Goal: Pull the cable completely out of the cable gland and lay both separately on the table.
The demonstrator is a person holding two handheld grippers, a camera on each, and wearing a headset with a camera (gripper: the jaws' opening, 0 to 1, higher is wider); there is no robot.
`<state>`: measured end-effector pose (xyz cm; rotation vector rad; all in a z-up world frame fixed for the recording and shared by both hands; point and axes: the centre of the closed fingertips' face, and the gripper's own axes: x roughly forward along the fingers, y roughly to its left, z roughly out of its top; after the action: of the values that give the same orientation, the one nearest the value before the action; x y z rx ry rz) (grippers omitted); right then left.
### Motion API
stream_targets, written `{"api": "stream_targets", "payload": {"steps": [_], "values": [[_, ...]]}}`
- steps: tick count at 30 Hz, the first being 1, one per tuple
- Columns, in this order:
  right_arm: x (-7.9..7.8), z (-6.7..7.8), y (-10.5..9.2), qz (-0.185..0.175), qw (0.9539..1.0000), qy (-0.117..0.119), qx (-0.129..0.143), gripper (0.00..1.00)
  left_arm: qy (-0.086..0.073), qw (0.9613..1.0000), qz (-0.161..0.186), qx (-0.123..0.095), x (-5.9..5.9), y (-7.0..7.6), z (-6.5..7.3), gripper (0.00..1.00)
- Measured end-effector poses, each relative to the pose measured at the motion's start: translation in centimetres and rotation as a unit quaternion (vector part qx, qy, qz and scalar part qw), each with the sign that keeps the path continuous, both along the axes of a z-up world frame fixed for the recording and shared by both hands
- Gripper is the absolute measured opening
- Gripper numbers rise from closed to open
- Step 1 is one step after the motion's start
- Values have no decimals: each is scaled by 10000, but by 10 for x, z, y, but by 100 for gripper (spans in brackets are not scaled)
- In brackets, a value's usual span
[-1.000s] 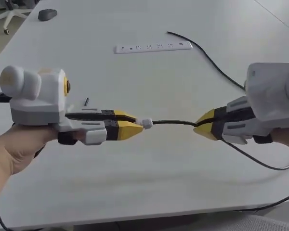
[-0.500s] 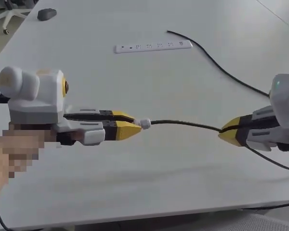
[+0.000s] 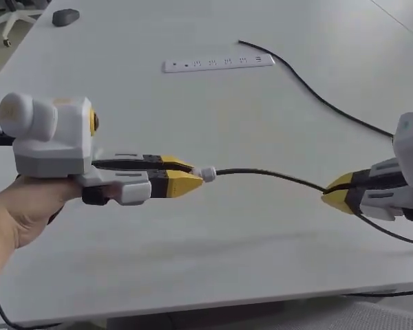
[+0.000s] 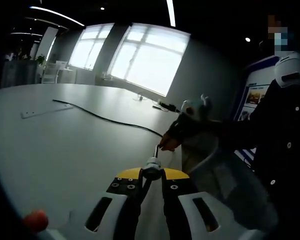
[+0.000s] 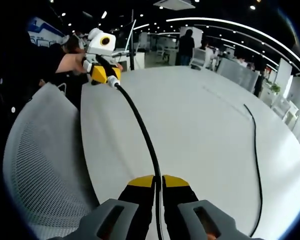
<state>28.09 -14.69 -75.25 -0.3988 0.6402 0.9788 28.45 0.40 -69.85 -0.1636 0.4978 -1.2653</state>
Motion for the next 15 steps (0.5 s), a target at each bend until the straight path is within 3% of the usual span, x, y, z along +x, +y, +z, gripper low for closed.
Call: {"api": "stream_targets", "payload": {"steps": [2,3,5,8,9,11,12,13,15], "values": [[0,6,6,-25,9998,96,173,16,-9,10000,-3,13,0,0,0,15],[1,8,8,2,9998,100,161,18,-8,10000,-12,16,0,-1,0,15],[1,17,18,218,9996,-125,147,16,-6,10000,-27,35,-1,-2,-2,15],[-3,30,38,434,9983,-121,380,16,5,10000,-39,14,-2,-4,-2,15],[-3,37,49,553,9973,-217,438,15,6,10000,-44,10,-2,-5,-2,15],[-10,42,67,934,9944,-253,424,15,0,10000,-63,15,-3,-7,-2,15],[-8,42,71,880,9951,-250,366,14,10,10000,-70,11,-3,-7,-2,15],[-8,45,81,1063,9931,-375,320,14,-3,10000,-75,12,-4,-8,-1,15],[-8,48,96,1188,9913,-413,374,12,11,9999,-99,11,-5,-10,-1,15]]}}
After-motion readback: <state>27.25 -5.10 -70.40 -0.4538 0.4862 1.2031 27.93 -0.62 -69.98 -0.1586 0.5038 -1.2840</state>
